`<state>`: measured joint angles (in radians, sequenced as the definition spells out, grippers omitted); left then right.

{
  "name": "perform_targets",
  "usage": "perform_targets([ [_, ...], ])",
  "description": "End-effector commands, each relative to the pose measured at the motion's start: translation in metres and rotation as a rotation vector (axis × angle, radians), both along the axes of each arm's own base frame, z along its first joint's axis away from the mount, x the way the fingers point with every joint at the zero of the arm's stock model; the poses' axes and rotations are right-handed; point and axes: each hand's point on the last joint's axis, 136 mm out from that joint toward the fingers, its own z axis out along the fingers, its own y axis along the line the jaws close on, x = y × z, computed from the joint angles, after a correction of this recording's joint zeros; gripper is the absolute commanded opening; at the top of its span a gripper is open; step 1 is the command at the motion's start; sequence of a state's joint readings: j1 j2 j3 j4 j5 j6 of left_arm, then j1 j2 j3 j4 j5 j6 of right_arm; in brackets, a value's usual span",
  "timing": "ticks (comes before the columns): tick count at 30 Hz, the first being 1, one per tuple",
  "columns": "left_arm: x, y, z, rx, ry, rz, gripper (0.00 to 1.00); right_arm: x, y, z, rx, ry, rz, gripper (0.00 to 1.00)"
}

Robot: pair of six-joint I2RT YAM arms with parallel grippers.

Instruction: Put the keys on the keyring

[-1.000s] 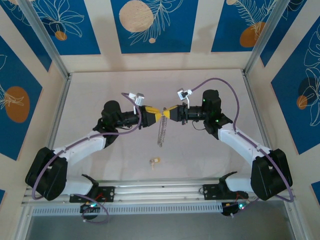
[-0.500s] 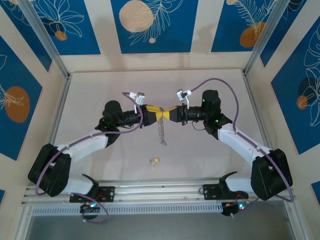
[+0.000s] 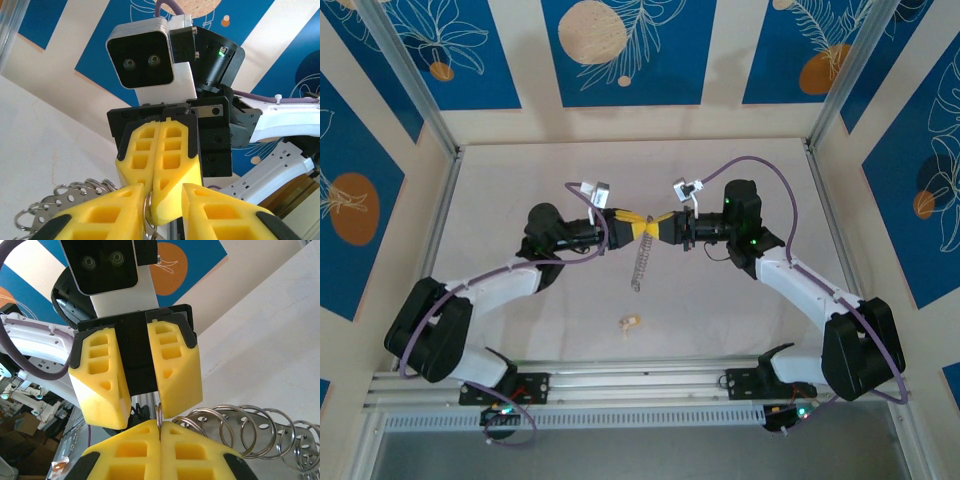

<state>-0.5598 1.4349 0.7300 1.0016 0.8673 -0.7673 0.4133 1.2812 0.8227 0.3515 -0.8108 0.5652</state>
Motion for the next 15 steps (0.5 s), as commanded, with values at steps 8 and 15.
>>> perform_targets([
  [8, -0.0125, 0.0002, -0.0044, -0.015, -0.027, -0.041, 0.32, 0.0007, -0.0020, 0.0181, 0.024, -0.054, -0.014, 0.00],
  [15, -0.0125, 0.0001, -0.0053, -0.013, -0.027, -0.040, 0.19, 0.0010, -0.0035, 0.0177, 0.024, -0.054, -0.018, 0.00],
])
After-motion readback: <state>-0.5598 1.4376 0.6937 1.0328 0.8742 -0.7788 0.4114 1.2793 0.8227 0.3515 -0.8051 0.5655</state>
